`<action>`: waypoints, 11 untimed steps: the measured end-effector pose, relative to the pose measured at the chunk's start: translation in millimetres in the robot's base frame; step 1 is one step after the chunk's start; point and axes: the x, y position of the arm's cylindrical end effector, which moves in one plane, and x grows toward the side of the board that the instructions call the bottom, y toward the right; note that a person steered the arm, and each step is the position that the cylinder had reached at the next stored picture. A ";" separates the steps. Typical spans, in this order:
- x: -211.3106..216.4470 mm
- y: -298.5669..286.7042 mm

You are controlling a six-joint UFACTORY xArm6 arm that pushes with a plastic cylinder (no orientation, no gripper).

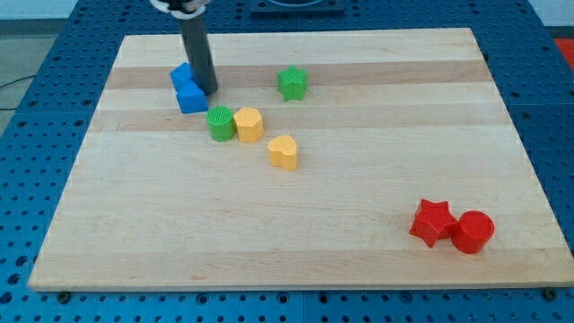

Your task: Push the blue cube slightly towards the left of the board

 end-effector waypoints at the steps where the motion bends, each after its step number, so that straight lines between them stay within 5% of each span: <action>1: 7.2 3.8; 3: 43.6 -1.8; 5: 49.0 -70.5; 7: 9.4 46.6; 11: -29.8 -45.5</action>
